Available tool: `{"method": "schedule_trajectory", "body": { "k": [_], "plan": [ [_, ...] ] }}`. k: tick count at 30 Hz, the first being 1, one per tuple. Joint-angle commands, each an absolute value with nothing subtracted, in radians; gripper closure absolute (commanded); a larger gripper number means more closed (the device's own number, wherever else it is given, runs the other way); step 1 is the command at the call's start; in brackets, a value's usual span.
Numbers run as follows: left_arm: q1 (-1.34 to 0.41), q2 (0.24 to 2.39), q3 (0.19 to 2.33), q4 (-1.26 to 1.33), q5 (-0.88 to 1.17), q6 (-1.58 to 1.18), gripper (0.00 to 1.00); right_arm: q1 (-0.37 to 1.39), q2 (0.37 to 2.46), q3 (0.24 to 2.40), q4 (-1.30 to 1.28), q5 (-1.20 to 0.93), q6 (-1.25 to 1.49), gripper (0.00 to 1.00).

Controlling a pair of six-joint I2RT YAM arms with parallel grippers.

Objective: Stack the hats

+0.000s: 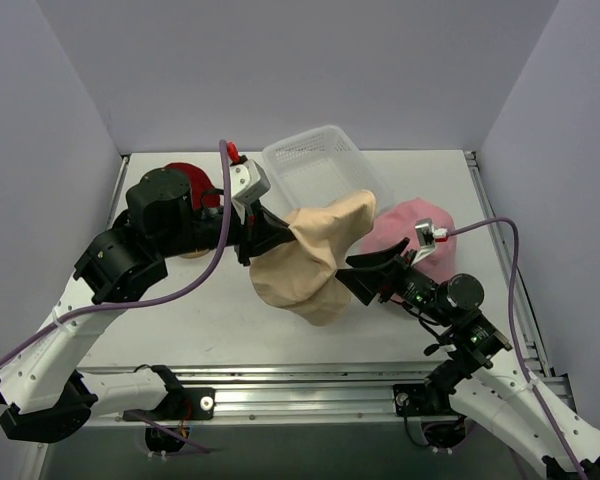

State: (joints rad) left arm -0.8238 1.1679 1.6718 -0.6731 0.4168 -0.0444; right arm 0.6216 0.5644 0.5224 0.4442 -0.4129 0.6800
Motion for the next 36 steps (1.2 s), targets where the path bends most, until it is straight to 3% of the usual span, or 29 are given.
{"method": "schedule_trajectory", "body": {
  "k": [1, 12, 19, 28, 36],
  "plan": [
    [-0.813, 1.167, 1.72, -0.65, 0.433, -0.051, 0.98, 0.62, 0.528, 0.499, 0.627, -0.512, 0.687, 0.33],
    [-0.782, 1.169, 1.683, -0.609, 0.439, -0.066, 0.98, 0.62, 0.488, 0.483, 0.66, -0.58, 0.693, 0.4],
    [-0.758, 1.167, 1.672, -0.615, 0.416, -0.066, 0.98, 0.62, 0.483, 0.462, 0.724, -0.617, 0.736, 0.53],
    [-0.733, 1.169, 1.655, -0.597, 0.391, -0.094, 0.98, 0.621, 0.497, 0.446, 0.782, -0.655, 0.724, 0.53],
    [-0.729, 1.17, 1.637, -0.551, 0.376, -0.123, 0.98, 0.621, 0.535, 0.512, 0.569, -0.487, 0.575, 0.48]
  ]
}}
